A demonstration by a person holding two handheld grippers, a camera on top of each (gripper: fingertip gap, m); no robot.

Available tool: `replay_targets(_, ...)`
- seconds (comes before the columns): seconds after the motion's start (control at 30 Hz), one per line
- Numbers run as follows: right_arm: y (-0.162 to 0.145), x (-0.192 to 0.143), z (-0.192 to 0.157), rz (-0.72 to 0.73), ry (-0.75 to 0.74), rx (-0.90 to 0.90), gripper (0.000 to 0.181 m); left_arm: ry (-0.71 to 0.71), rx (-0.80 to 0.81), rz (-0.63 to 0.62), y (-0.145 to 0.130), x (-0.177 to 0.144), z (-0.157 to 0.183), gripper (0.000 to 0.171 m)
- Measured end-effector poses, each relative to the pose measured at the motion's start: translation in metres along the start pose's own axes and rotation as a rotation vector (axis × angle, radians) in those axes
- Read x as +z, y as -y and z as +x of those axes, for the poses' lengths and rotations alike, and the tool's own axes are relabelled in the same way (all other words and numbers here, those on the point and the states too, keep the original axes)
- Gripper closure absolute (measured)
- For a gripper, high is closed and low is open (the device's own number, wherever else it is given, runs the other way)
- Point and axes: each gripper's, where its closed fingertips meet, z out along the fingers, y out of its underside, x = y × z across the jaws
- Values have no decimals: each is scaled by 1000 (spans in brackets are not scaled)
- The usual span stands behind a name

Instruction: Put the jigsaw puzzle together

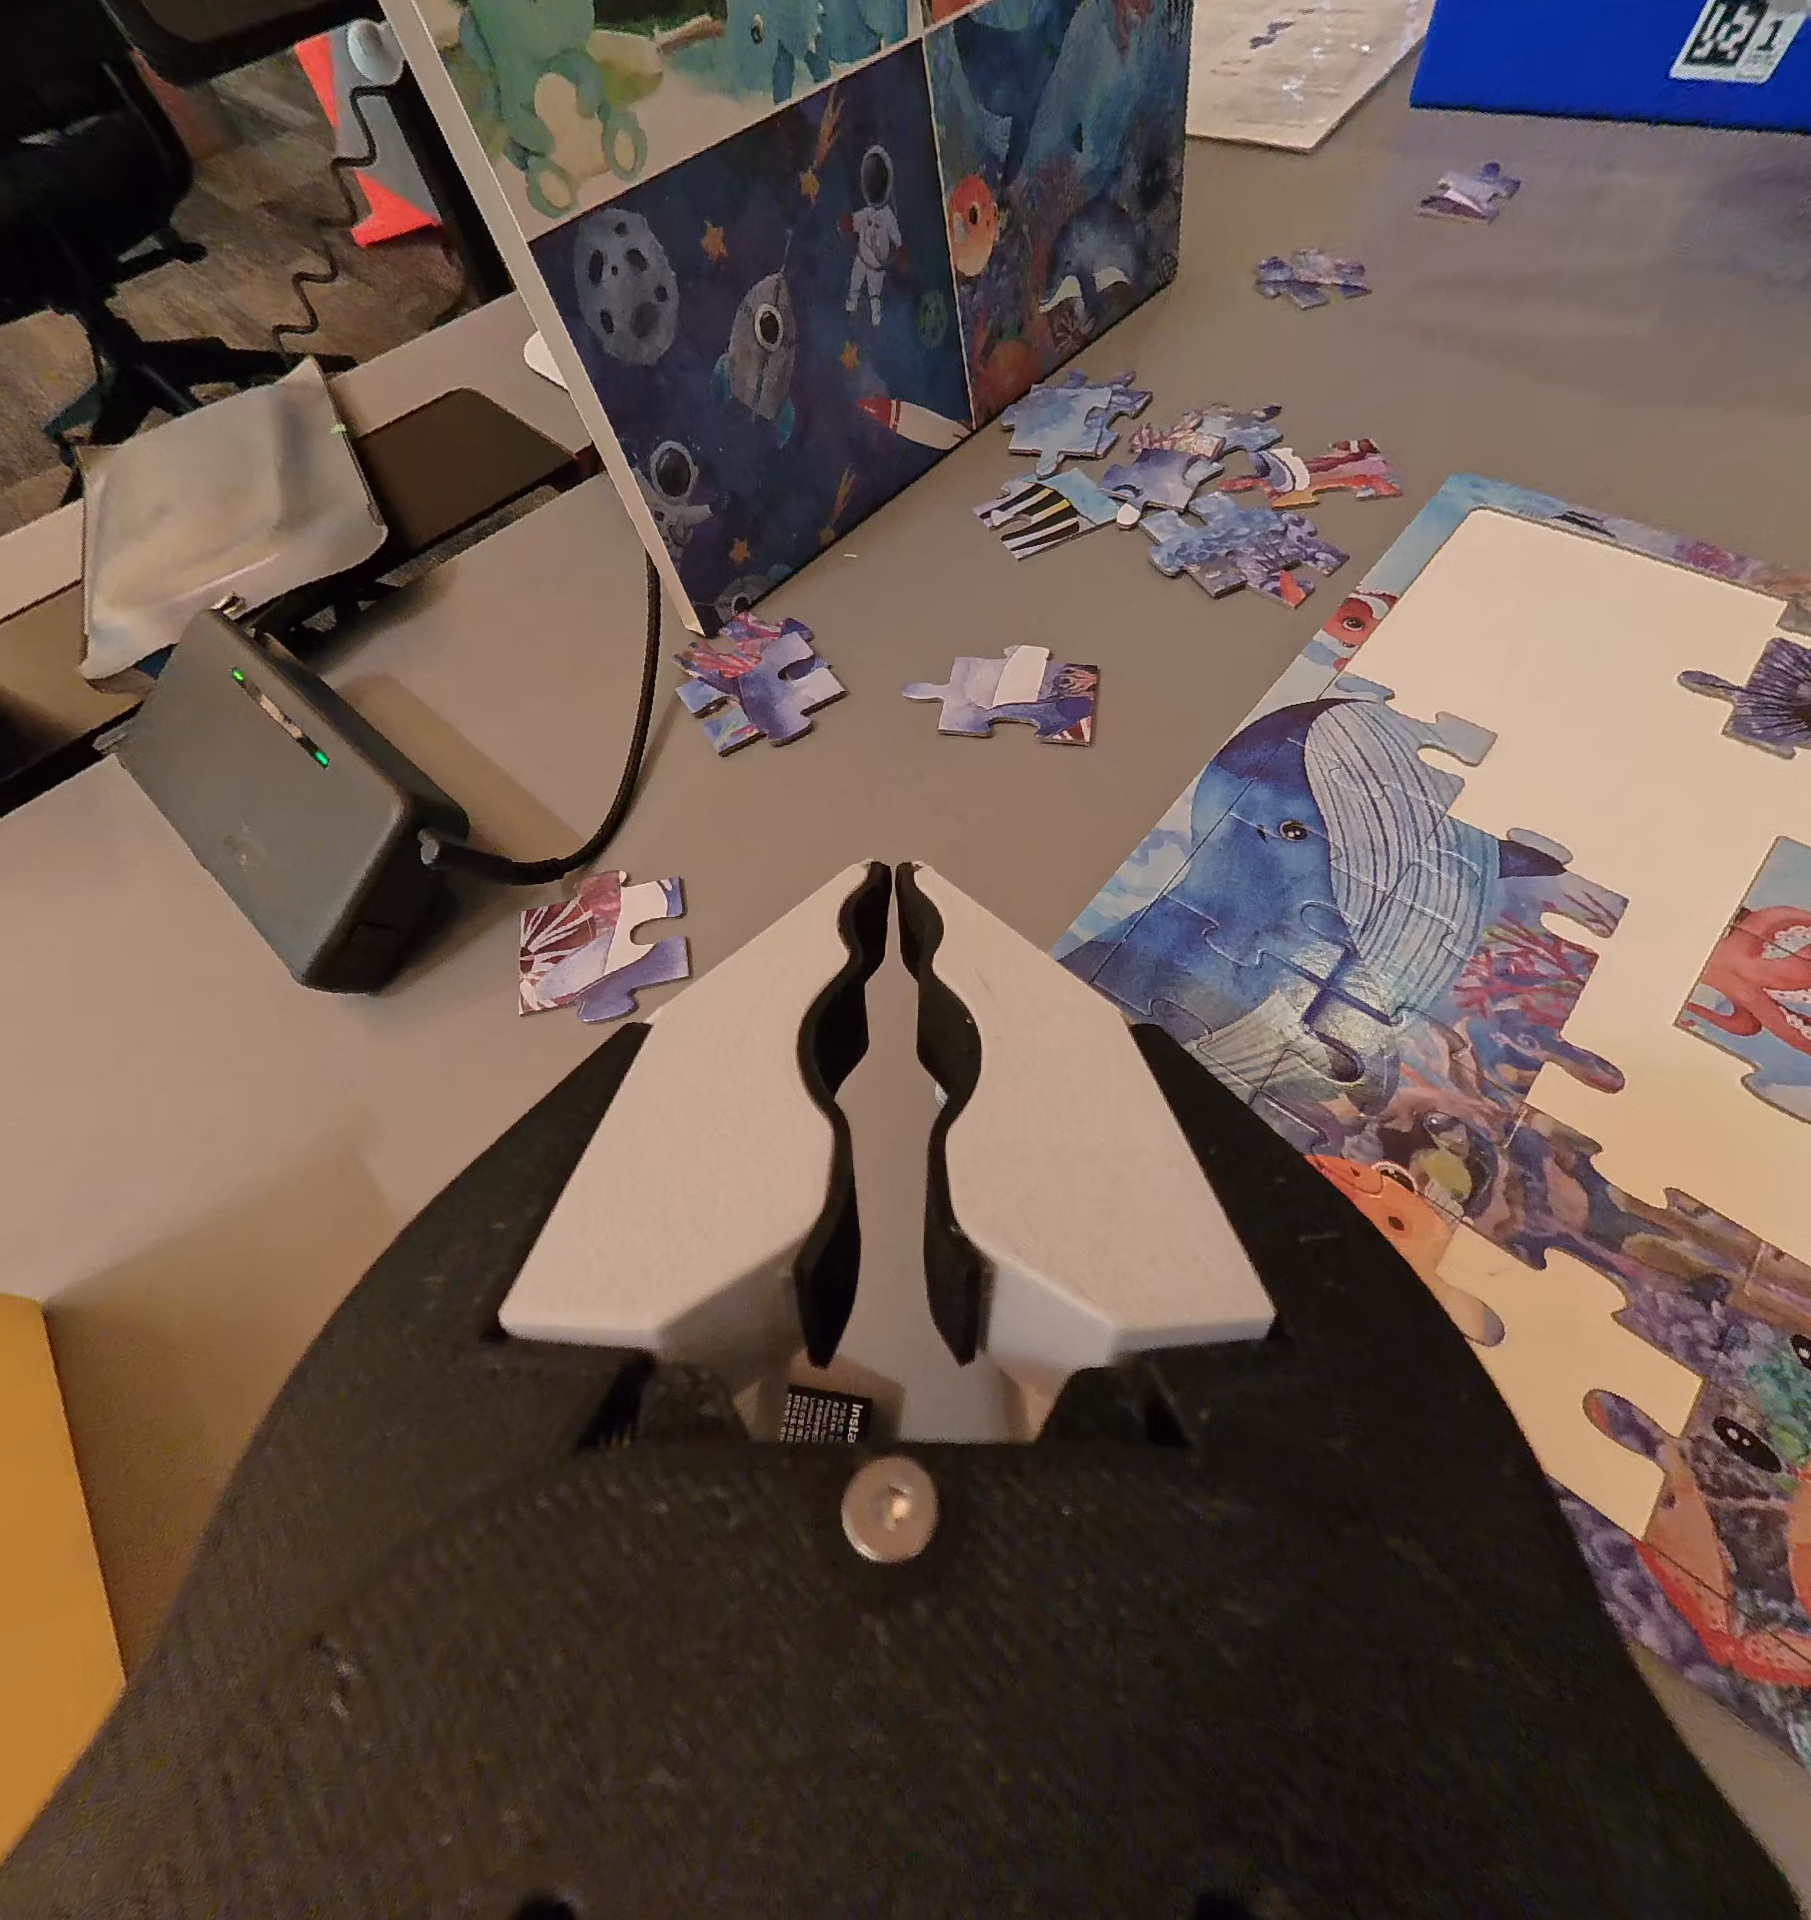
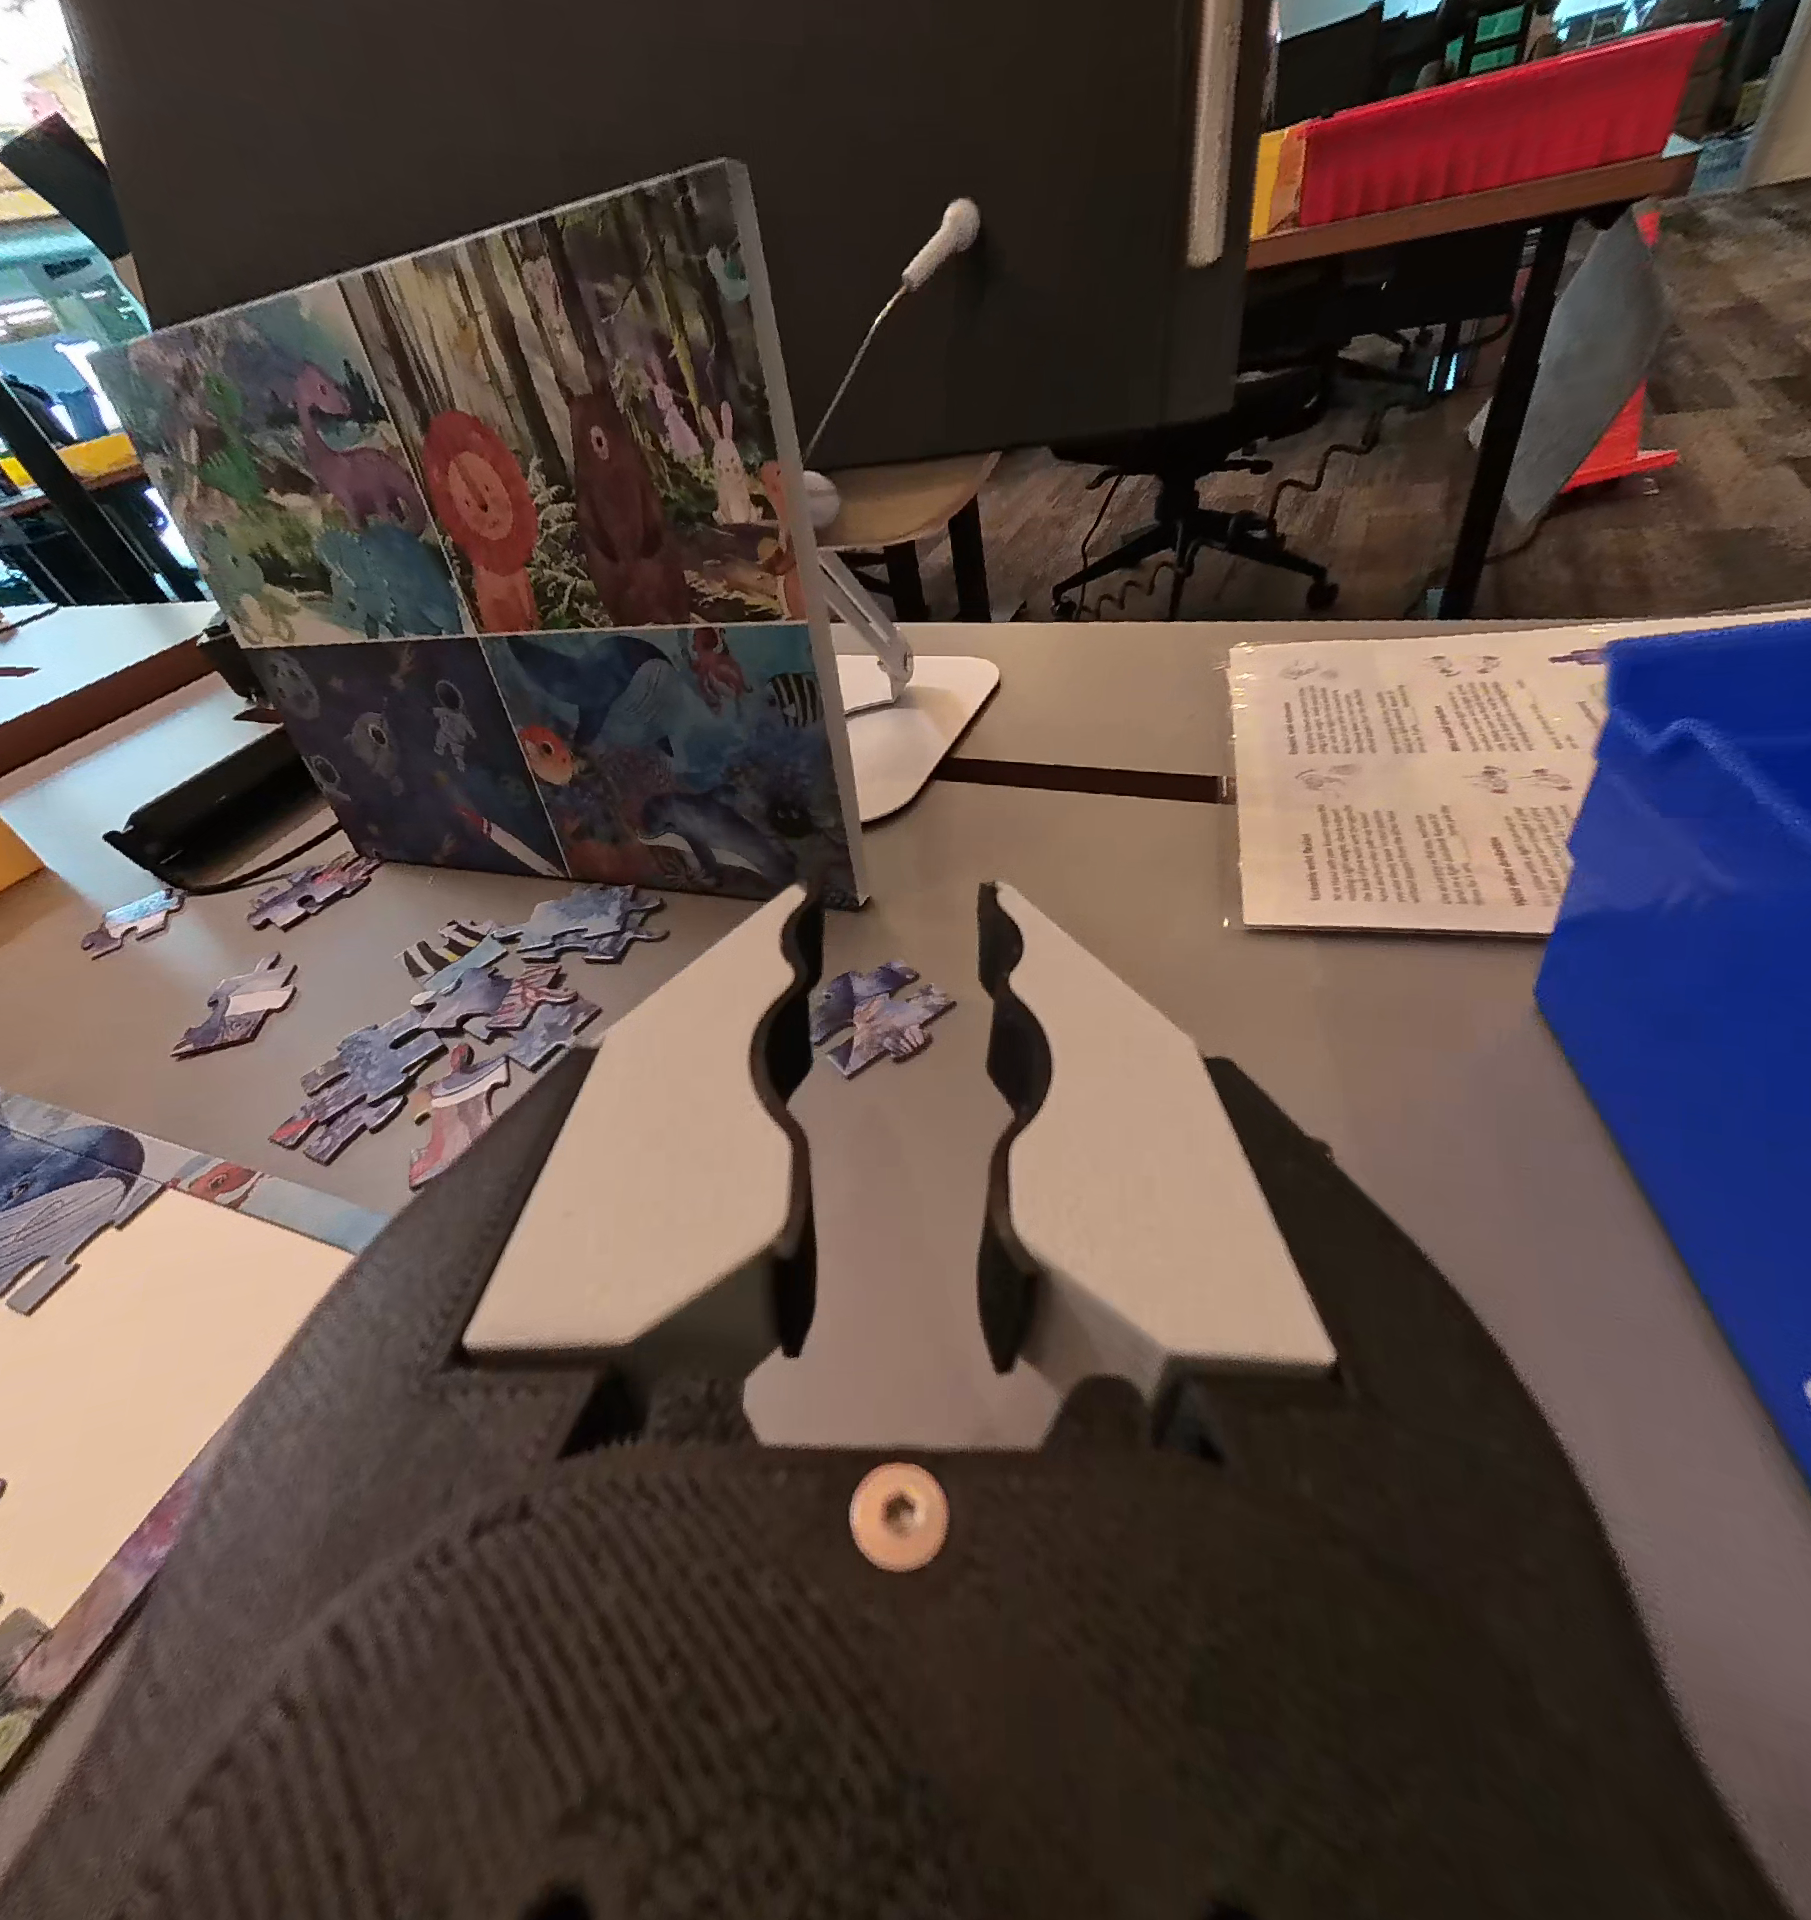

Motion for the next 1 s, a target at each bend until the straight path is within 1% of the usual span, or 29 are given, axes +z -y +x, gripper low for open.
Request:
replay_targets(0.23,-19,16,-19,-59,64,3,151,2,2,-5,-1,1,0,171)
replay_targets(0.43,-46,33,-42,-183,95,-94,148,4,6,-15,-3,2,0,171)
replay_targets(0.53,-54,38,-49,-214,107,-117,148,10,3,-28,-5,3,-2,171)
replay_targets(0.67,-55,38,-50,-215,127,-83,149,84,-22,-55,-10,4,-15,171)
replay_targets(0.83,-51,36,-48,-196,133,-49,149,185,-73,-11,-5,-2,-35,171)
replay_targets(1.0,-54,37,-49,-214,123,-77,148,240,-80,9,-3,-6,-44,171)
